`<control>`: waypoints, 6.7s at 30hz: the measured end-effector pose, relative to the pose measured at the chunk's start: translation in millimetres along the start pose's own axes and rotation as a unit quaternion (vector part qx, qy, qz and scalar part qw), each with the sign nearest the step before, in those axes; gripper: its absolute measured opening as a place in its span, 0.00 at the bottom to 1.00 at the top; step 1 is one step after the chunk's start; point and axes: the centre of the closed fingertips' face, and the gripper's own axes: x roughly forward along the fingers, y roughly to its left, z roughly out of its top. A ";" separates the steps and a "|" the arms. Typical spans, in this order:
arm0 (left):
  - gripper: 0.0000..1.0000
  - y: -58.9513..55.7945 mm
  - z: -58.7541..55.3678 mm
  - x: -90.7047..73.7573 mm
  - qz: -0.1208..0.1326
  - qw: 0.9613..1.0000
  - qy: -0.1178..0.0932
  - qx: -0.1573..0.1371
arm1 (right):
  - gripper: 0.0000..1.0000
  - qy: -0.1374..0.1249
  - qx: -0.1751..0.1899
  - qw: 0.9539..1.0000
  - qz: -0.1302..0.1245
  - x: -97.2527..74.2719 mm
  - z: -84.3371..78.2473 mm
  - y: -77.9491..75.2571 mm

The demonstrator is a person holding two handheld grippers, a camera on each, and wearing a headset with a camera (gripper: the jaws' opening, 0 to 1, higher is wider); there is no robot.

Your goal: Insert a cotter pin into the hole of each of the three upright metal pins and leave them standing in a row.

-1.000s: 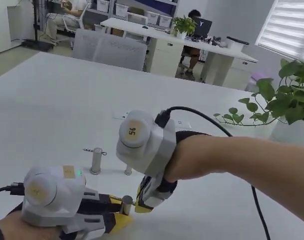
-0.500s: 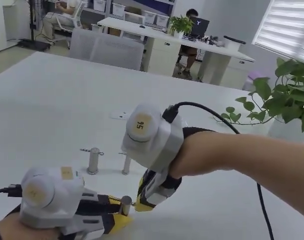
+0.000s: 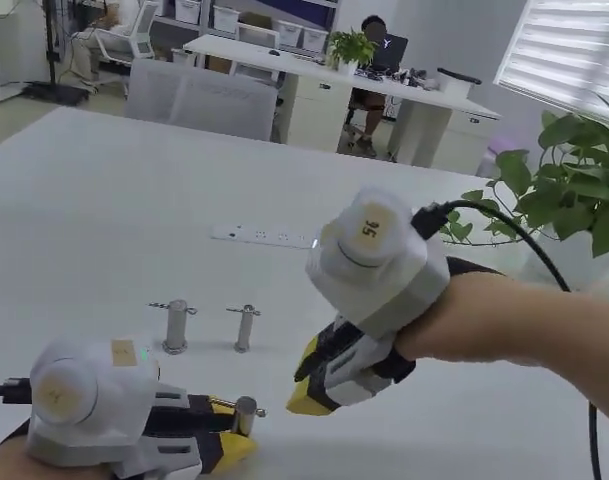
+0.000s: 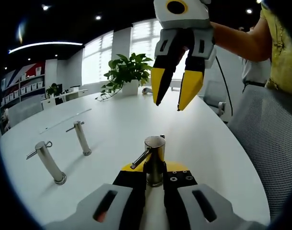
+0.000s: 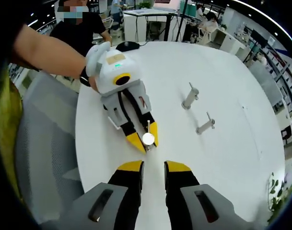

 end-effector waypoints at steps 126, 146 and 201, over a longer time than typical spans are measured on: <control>0.26 -4.1 30.9 -45.2 0.091 0.991 -0.020 -0.091 | 0.12 -0.147 0.045 0.988 -0.025 48.7 -3.8 -130.1; 0.25 -6.7 29.2 -41.6 0.092 0.990 -0.020 -0.101 | 0.16 -0.136 0.030 0.990 -0.020 50.2 -12.6 -130.7; 0.92 -41.4 70.1 -159.7 0.236 0.958 -0.056 -0.153 | 0.85 -0.307 0.215 0.904 -0.206 -106.7 -75.9 10.5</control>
